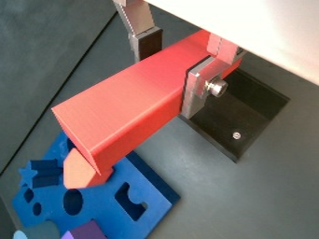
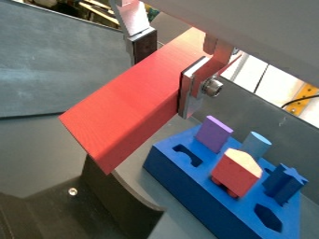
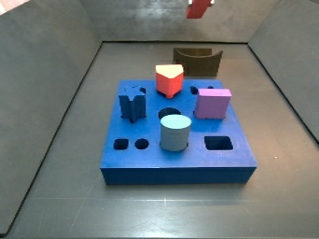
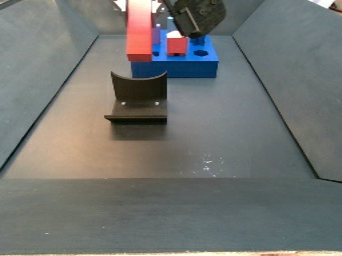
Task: Pick up the rectangle object. Move up. Place the rectangle object on the fixture. Regrasp the rectangle object. Move to above the board. Insert the rectangle object.
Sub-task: Place the rectangle object on the fixture.
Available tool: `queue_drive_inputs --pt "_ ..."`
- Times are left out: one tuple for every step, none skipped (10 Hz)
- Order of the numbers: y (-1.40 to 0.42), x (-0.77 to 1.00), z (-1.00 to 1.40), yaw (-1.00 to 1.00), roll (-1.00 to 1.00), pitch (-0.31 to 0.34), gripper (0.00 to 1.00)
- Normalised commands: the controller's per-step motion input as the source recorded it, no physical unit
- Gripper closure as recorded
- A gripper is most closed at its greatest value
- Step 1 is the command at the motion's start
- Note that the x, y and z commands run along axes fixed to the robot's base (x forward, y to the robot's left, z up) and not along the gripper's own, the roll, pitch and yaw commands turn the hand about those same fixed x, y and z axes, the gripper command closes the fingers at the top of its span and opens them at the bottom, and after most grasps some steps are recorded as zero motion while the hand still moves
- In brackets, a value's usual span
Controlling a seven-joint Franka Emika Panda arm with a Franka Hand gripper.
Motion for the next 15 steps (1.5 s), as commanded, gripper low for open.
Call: queue_drive_inputs --pt "0.13 0.15 -1.0 -0.08 -1.0 0.284 1.0" --pt "0.13 0.14 -1.0 -0.09 -1.0 0.28 1.0" --pt "0.14 0.16 -1.0 -0.17 -0.96 0.287 1.0" --pt "0.14 0.18 -1.0 -0.21 -0.82 0.248 1.0" --pt "0.14 0.19 -1.0 -0.24 -0.66 0.194 1.0" --pt "0.14 0.2 -1.0 -0.26 -0.45 0.124 1.0" --pt "0.14 0.21 -1.0 -0.25 -0.31 0.081 1.0" --pt "0.14 0.21 -1.0 -0.24 -0.24 0.055 1.0" --pt "0.12 0.19 -0.88 -0.21 -0.19 -0.001 1.0" --pt "0.1 0.15 -0.68 -0.19 -0.19 -0.035 1.0" --pt "0.07 0.12 -0.44 -0.14 -0.18 -0.061 1.0" --pt "0.07 0.1 -0.36 -0.12 -0.16 -0.065 1.0" --pt "0.07 0.08 -0.29 -0.09 -0.15 -0.077 1.0" --pt "0.08 0.08 -0.28 -0.07 -0.14 -0.08 1.0" --pt "0.09 0.08 -0.28 -0.05 -0.14 -0.074 1.0"
